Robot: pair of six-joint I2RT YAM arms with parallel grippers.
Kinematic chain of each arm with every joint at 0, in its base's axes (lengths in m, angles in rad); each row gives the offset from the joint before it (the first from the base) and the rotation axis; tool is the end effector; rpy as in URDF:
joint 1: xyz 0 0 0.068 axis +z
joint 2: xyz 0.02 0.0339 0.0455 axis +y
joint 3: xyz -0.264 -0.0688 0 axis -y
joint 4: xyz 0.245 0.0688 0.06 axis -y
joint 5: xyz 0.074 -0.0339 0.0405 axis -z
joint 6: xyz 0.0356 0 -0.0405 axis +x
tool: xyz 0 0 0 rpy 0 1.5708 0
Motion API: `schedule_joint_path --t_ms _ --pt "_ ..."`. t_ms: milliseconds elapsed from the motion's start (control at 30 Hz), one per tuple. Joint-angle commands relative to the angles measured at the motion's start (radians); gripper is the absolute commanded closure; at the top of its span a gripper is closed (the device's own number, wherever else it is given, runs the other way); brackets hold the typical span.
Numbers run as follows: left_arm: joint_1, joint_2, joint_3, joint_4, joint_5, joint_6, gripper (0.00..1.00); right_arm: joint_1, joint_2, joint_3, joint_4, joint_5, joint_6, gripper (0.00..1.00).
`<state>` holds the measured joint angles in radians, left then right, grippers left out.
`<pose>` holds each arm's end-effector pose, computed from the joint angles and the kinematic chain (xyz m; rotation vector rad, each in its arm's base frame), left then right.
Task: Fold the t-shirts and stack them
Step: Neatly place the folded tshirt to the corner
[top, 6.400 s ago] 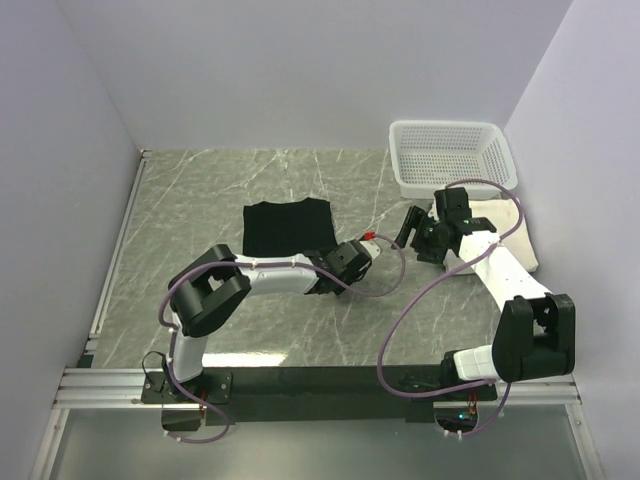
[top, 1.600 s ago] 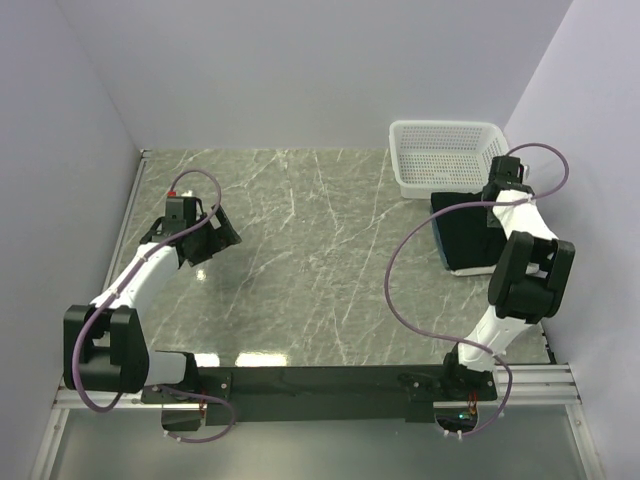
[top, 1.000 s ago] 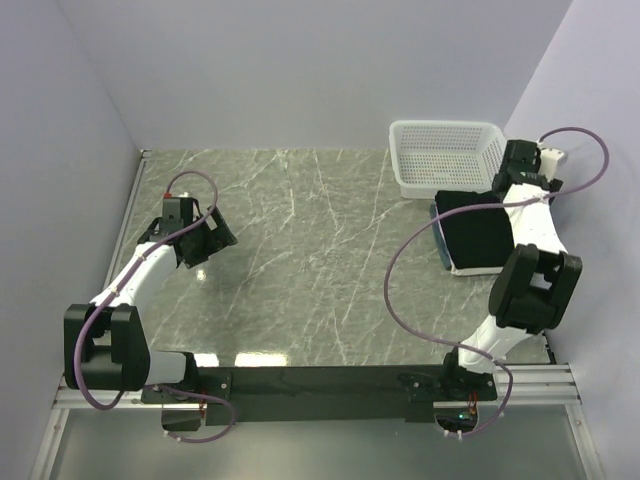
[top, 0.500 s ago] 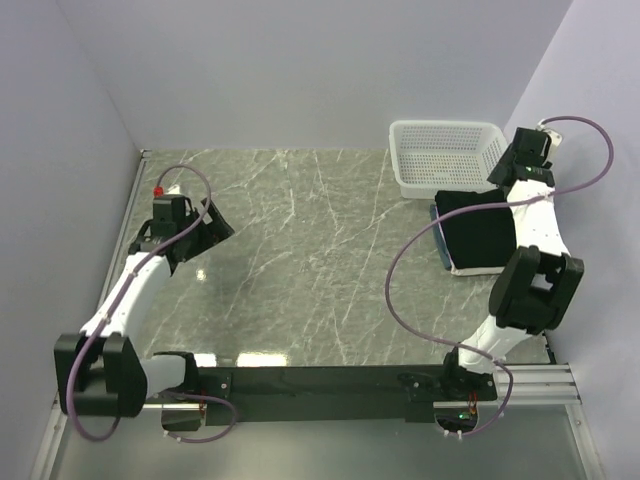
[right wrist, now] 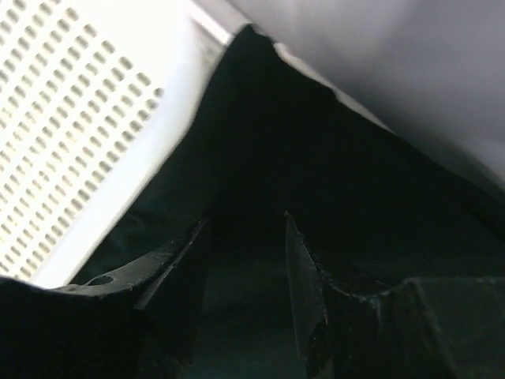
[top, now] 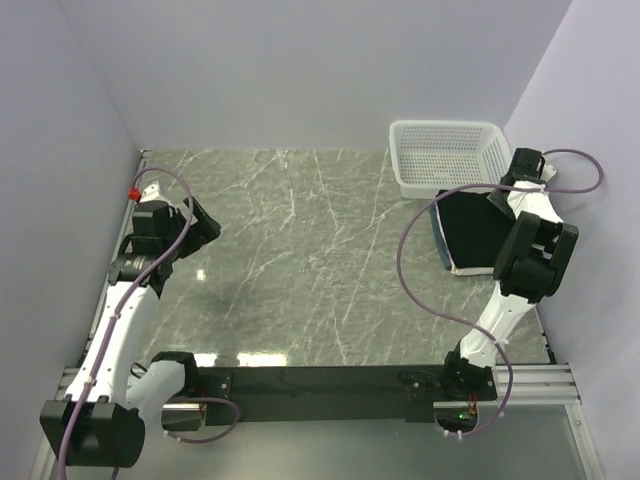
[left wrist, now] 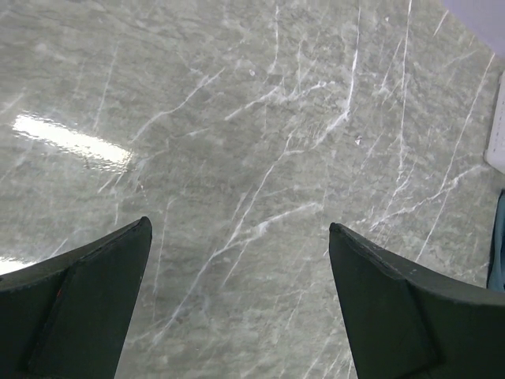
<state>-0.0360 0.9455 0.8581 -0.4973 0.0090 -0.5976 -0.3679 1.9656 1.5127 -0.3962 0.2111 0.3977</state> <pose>0.2060 -0.0077 0.3054 -0.5989 2.0956 -0.3741 0.4079 -0.1652 0.2223 0.9883 2.1969 -0.2414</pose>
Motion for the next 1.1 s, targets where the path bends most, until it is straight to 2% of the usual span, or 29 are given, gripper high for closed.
schedule_joint_path --t_ms 0,100,233,400,433,633,700,733,767,900,1067 --pt "0.004 -0.051 0.065 -0.044 -0.041 -0.027 0.01 -0.006 -0.054 -0.013 0.034 0.045 0.050 0.50" --pt "0.004 -0.089 0.101 -0.069 -0.050 -0.039 0.01 -0.006 -0.121 -0.012 0.005 0.031 0.046 0.48" --pt "0.004 -0.154 0.169 -0.110 -0.105 -0.041 0.01 -0.003 -0.250 -0.006 -0.078 -0.009 0.056 0.40" --pt "0.004 -0.191 0.343 -0.188 -0.223 -0.030 0.01 -0.005 -0.511 0.000 -0.185 -0.090 0.029 0.36" --pt "0.002 -0.183 0.419 -0.232 -0.272 -0.021 0.01 -0.005 -0.554 0.004 -0.196 -0.117 0.018 0.36" --pt "-0.119 -0.140 0.692 -0.346 -0.512 0.004 0.00 -0.003 -0.913 -0.038 -0.201 -0.200 0.016 0.32" --pt "-0.200 -0.140 0.740 -0.350 -0.604 0.025 0.01 0.035 -1.029 -0.037 -0.208 -0.150 -0.008 0.30" --pt "-0.226 -0.152 0.775 -0.346 -0.635 0.044 0.01 0.067 -1.063 -0.029 -0.217 -0.074 -0.022 0.25" --pt "-0.267 -0.162 0.785 -0.339 -0.658 0.056 0.01 0.128 -1.124 -0.029 -0.216 -0.044 -0.043 0.23" --pt "-0.321 -0.276 0.742 -0.210 -0.739 0.151 0.00 0.252 -1.281 -0.069 -0.213 0.068 -0.126 0.14" --pt "-0.326 -0.411 0.555 -0.035 -0.739 0.228 0.01 0.299 -1.481 -0.213 -0.162 0.126 -0.152 0.12"
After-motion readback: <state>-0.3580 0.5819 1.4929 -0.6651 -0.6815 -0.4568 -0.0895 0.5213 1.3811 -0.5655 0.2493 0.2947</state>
